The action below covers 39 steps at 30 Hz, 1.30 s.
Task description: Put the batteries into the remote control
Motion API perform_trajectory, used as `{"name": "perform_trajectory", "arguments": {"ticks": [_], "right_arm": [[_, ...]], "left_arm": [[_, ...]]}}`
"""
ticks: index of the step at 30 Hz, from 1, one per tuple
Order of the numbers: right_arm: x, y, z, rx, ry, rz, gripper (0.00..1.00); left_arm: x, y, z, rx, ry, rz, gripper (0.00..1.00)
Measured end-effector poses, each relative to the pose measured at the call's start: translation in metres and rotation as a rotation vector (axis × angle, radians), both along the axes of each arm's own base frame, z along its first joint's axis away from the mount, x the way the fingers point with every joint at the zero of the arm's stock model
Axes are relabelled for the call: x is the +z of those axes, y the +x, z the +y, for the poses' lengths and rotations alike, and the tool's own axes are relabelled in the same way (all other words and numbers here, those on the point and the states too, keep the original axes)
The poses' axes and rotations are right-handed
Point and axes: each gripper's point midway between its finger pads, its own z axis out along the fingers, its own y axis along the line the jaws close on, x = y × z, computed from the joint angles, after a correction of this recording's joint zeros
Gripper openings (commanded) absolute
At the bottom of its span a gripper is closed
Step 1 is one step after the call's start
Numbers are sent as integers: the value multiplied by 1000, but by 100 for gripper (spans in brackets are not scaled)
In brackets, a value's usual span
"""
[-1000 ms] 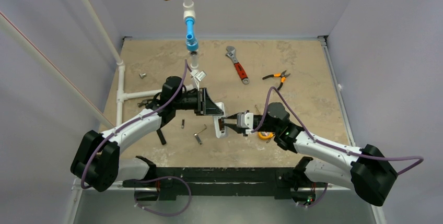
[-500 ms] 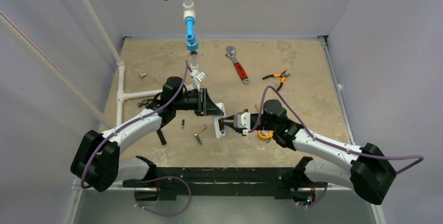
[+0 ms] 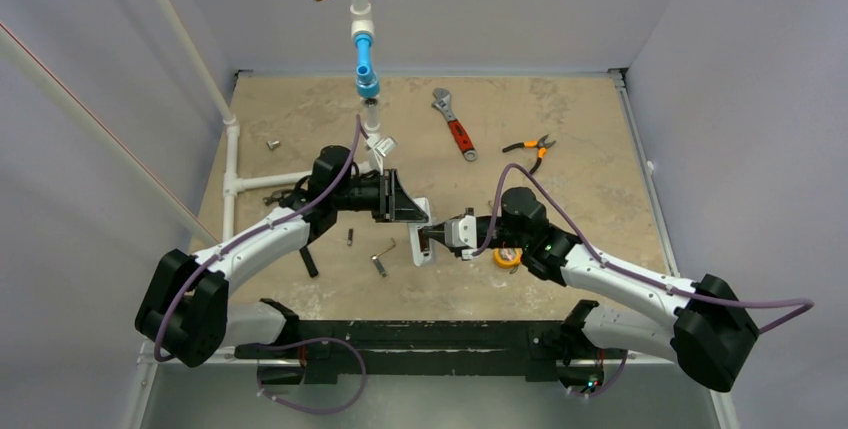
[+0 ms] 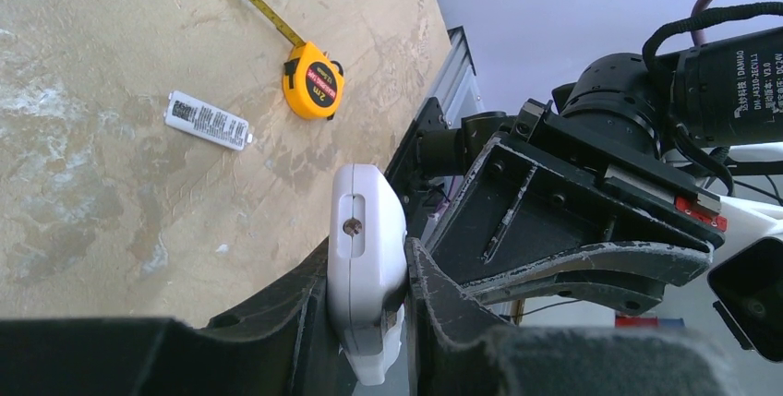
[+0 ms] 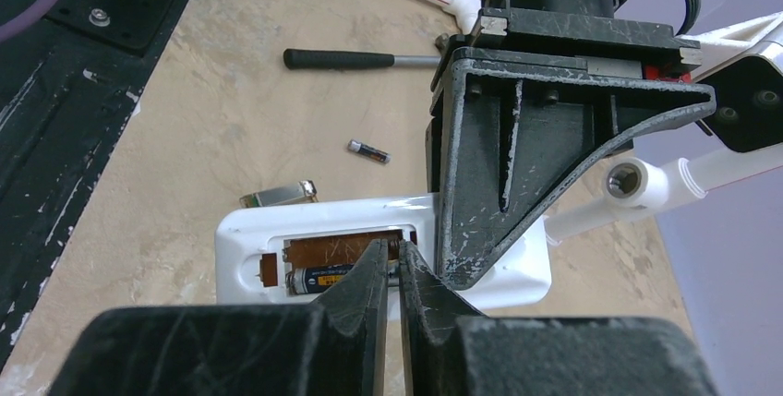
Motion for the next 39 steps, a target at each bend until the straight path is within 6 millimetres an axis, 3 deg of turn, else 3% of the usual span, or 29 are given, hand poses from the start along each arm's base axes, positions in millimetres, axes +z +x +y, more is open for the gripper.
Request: {"name": "perform_trajectory", "arguments": {"ticks": [9,13,34,37,39], "right_arm": [[-1,-2,0,15,-5,-2,2],[-10,-13,0,51,-31,33,2],[12,-10,-8,-25,55,53,1],[20,-6,-10,-72,109,76,5],[29,1,-11,-121,157,88,17]], "left_arm": [[1,0,0,4,0,9,0],[13,10,0,31,-13,-30,0],[28,17,5,60,9,-91,0],[25,23,9,90,25,-87,0],[23,27,12,111,36,-83,0]]}}
